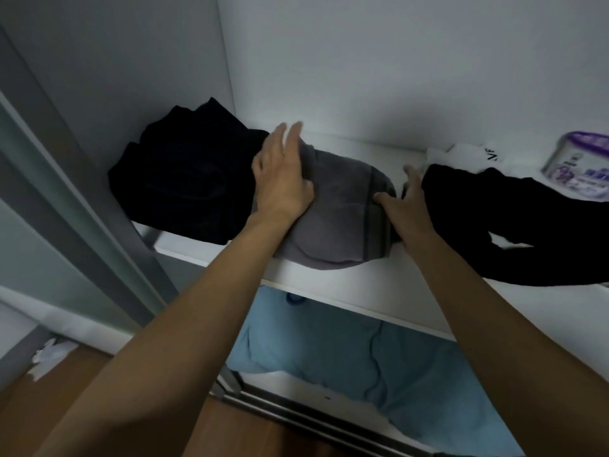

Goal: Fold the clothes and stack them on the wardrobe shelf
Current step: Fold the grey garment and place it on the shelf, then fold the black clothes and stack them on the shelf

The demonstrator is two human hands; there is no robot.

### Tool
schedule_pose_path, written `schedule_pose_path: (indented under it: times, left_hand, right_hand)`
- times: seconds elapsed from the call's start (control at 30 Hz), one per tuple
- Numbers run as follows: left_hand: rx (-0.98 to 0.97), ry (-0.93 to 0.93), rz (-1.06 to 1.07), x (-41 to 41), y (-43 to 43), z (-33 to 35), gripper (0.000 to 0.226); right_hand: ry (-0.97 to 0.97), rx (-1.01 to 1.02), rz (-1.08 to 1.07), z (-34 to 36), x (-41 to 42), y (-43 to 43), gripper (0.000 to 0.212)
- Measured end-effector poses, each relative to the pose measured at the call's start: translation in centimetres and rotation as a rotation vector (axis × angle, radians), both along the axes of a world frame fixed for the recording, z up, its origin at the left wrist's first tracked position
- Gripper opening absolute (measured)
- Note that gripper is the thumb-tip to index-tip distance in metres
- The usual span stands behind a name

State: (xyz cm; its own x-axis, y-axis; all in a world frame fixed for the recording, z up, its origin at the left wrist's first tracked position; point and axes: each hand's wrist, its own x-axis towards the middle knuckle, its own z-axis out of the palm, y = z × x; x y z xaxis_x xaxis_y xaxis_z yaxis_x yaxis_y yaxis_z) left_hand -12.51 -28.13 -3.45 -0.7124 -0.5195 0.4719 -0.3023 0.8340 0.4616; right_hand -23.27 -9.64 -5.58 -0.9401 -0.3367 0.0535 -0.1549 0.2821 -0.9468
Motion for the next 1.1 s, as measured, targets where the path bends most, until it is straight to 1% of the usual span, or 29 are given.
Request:
schedule_pose_path:
  times: [0.03, 0.07, 0.1, 0.13, 0.17, 0.23, 0.3, 0.37, 0.43, 0.5, 0.57, 0.6, 0.67, 0.7, 0.77, 0.8, 0.83, 0.87, 0.9, 0.93, 0.97, 1.0, 1.03, 1.07, 1.1]
  left_hand:
    - [-0.076, -0.098, -0.090, -0.4, -0.3, 0.1, 0.074]
    - [-0.114, -0.239, -0.160, -0.6, -0.7, -0.3, 0.062]
    - [-0.120, -0.381, -0.192, -0.6, -1.1, -1.1, 0.055]
    - [-0.107, -0.487, -0.198, -0.4, -1.6, -2.0, 0.056]
    - [-0.096, -0.545, -0.191, -0.1, -1.9, -2.9, 0.059]
    - [-0.104, -0.567, -0.191, -0.3, -2.1, -3.8, 0.064]
    - [-0.104, -0.587, -0.200, -1.1, -2.0, -3.7, 0.066]
    - [-0.079, -0.621, -0.204, -1.9, -1.8, -3.0, 0.066]
    - [-0.024, -0.655, -0.211, -2.7, -0.9, -1.9, 0.061]
    - [0.005, -0.601, -0.199, -3.2, 0.7, -1.0, 0.053]
    - [-0.003, -0.436, -0.199, -3.5, 2.7, -0.4, 0.045]
    - [0.003, -0.353, -0.230, -3.6, 3.8, -0.3, 0.044]
    - [0.032, -0.238, -0.330, -3.9, 5.9, -0.2, 0.042]
    - [0.045, -0.197, -0.379, -4.0, 7.0, 0.0, 0.038]
    - [0.074, -0.132, -0.457, -4.5, 9.2, 0.2, 0.030]
    - [0.106, -0.123, -0.495, -4.7, 10.3, 0.3, 0.027]
    - [0.141, -0.142, -0.531, -4.9, 11.4, 0.4, 0.027]
    - [0.168, -0.190, -0.556, -5.4, 12.5, 0.5, 0.027]
    - [0.199, -0.257, -0.565, -5.9, 13.5, 0.5, 0.025]
    - [0.266, -0.330, -0.561, -6.4, 14.4, 0.5, 0.021]
    - [0.398, -0.397, -0.543, -6.9, 15.4, 0.4, 0.019]
    - [0.589, -0.465, -0.505, -7.3, 16.5, 0.4, 0.025]
    - [0.806, -0.525, -0.454, -7.7, 17.5, 0.2, 0.037]
    - [0.994, -0.555, -0.411, -8.0, 18.6, 0.0, 0.050]
    - [1.133, -0.562, -0.388, -8.3, 19.9, -0.4, 0.062]
  right_hand:
    - [-0.020, 0.008, 0.091, -0.1, 0.5, -0.6, 0.066]
    - [-0.033, 0.049, 0.168, -0.6, 1.2, -1.1, 0.062]
    - [-0.025, 0.098, 0.222, -1.4, 1.9, -1.6, 0.061]
    - [0.002, 0.134, 0.254, -2.2, 2.6, -2.0, 0.060]
    - [0.038, 0.153, 0.260, -3.0, 3.3, -2.3, 0.060]
    - [0.081, 0.160, 0.232, -3.8, 3.7, -2.5, 0.057]
    - [0.095, 0.227, 0.210, -3.5, 3.3, -2.3, 0.055]
    - [0.104, 0.310, 0.241, -2.9, 3.0, -1.9, 0.054]
    - [0.090, 0.341, 0.267, -2.1, 3.1, -1.5, 0.053]
    - [0.147, 0.322, 0.195, -1.3, 3.6, -0.2, 0.048]
    - [0.257, 0.293, 0.062, -0.2, 3.7, 2.1, 0.041]
    - [0.312, 0.304, -0.003, 0.2, 3.3, 3.7, 0.039]
    - [0.362, 0.423, -0.103, 0.9, 1.9, 7.5, 0.044]
    - [0.321, 0.531, -0.129, 1.1, 1.1, 9.5, 0.051]
    - [0.142, 0.780, -0.125, 0.6, 0.0, 12.7, 0.068]
    - [0.083, 0.871, -0.122, -0.2, -0.1, 13.9, 0.069]
    - [0.085, 0.916, -0.142, -1.2, -0.2, 14.9, 0.063]
    - [0.147, 0.904, -0.178, -2.1, -0.5, 15.8, 0.051]
    - [0.233, 0.847, -0.204, -2.9, -0.8, 16.5, 0.037]
    - [0.299, 0.756, -0.191, -3.3, -0.9, 17.1, 0.025]
    - [0.329, 0.634, -0.134, -3.4, -0.7, 17.6, 0.018]
    - [0.326, 0.511, -0.054, -3.4, -0.3, 18.2, 0.014]
    - [0.311, 0.421, 0.025, -3.2, 0.4, 18.8, 0.013]
    - [0.303, 0.372, 0.100, -3.0, 1.2, 19.5, 0.012]
    - [0.299, 0.346, 0.180, -2.9, 2.1, 20.4, 0.010]
